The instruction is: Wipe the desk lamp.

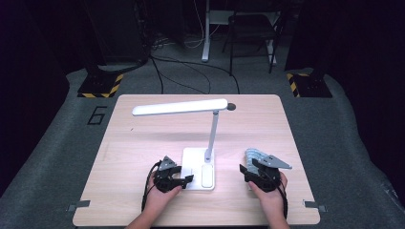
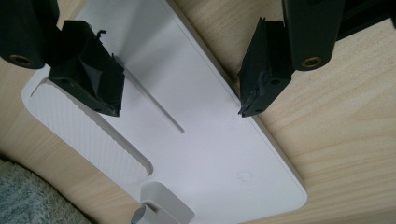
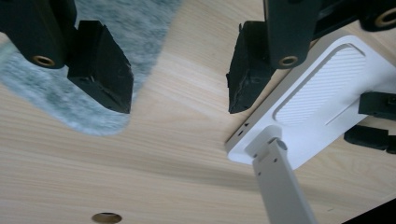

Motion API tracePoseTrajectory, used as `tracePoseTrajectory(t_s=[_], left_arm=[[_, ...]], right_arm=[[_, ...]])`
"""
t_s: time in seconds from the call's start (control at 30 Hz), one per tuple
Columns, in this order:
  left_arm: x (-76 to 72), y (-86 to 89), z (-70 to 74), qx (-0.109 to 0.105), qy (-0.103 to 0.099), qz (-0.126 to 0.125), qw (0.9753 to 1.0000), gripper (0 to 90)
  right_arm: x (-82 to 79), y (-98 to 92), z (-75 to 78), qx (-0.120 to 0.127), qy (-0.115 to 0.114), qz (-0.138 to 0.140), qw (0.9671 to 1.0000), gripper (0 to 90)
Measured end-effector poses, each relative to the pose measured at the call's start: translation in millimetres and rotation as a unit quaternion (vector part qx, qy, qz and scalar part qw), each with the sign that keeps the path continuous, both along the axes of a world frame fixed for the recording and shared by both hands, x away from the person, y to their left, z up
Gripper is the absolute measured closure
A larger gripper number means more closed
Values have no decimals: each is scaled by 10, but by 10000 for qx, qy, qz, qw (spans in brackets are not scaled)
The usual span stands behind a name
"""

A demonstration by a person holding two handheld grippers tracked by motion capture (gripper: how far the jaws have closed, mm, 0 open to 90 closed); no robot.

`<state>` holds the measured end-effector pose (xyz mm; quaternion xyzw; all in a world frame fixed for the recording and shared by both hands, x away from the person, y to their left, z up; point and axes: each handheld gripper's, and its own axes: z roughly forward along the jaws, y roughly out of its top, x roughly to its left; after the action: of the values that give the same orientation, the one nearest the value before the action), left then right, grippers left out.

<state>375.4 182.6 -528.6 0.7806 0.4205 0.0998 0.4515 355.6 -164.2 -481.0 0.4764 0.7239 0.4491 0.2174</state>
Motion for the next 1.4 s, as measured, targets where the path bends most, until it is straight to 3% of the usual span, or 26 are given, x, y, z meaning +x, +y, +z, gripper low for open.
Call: tracePoseTrajectory(t_s=[0.1,0.17,0.27,0.37,0.5,0.73,1.0,1.03,1.23,1.4], left_arm=[[-4,17,25,161,-12,-149,9998,311],[-9,19,37,225,-130,-148,9996,312],[-9,43,52,149,-112,-102,9998,314],[-4,77,64,61,-81,-20,9999,314],[1,111,76,51,-84,38,9999,314],[6,129,86,183,-152,-10,9997,315],[9,163,110,176,-177,8,9997,316],[10,167,112,159,-187,21,9997,316],[27,214,125,164,-196,74,9996,316],[36,231,130,159,-207,100,9996,316]], right_arm=[[17,143,-18,-38,68,112,9999,397],[36,249,-34,-50,127,249,9996,392],[60,413,-62,-180,179,458,9986,391],[100,559,-32,-268,100,655,9974,392],[199,723,64,-138,-23,778,9969,395],[403,949,248,-179,-195,883,9957,419],[536,1070,389,-206,-338,891,9952,528],[543,1090,402,-239,-371,785,9959,539],[610,1071,417,-138,-252,703,9971,636],[664,1062,420,-66,-180,855,9962,682]])
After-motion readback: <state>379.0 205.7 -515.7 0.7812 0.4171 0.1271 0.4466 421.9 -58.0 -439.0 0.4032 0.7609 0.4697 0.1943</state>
